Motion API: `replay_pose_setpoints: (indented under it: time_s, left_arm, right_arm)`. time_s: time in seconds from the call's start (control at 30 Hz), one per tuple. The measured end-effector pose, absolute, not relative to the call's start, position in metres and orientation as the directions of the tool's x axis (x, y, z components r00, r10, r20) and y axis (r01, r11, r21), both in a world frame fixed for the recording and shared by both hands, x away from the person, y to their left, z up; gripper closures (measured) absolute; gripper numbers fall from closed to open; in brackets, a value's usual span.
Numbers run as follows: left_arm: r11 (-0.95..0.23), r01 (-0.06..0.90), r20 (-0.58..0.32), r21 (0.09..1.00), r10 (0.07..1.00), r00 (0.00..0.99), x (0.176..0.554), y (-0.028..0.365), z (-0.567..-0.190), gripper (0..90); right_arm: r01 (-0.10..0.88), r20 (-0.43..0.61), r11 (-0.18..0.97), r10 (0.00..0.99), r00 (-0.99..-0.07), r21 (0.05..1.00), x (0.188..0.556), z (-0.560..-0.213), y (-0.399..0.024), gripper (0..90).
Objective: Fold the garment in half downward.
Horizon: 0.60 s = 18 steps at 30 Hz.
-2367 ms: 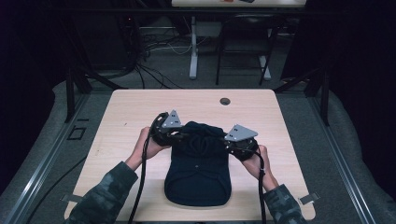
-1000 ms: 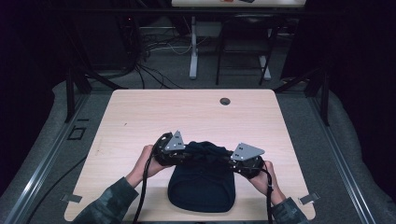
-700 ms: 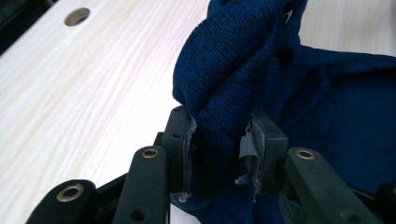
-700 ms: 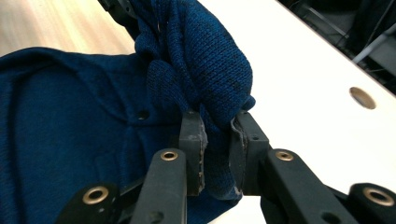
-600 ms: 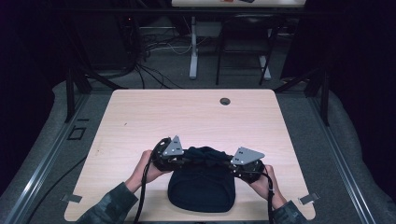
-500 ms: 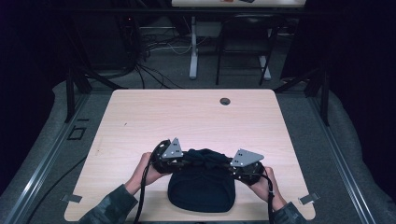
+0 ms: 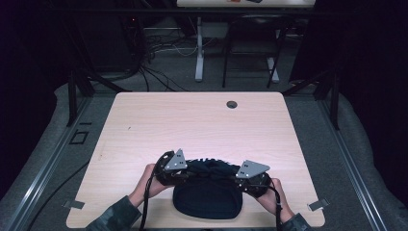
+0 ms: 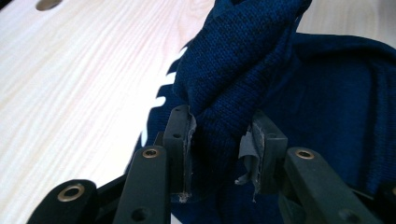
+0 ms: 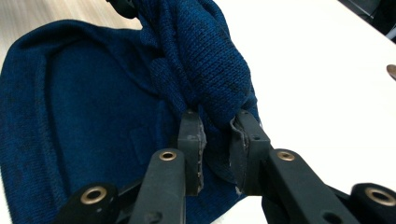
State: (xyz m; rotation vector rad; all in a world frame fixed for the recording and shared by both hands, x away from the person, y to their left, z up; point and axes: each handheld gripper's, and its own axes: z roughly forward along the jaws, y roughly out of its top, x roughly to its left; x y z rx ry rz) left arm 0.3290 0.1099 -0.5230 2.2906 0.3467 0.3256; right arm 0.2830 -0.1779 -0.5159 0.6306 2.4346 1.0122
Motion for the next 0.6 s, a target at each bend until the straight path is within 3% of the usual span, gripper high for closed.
replay_pose_setpoints:
  time_s: [0.6]
  left_arm:
    - [-0.704,0.194,0.080,0.683,0.336,0.938,0.314,0.107,-0.555,65.5]
  right_arm:
    - [0.293,-0.189,0.700,0.523,-0.831,0.651,0.275,-0.544,-0.167,76.1]
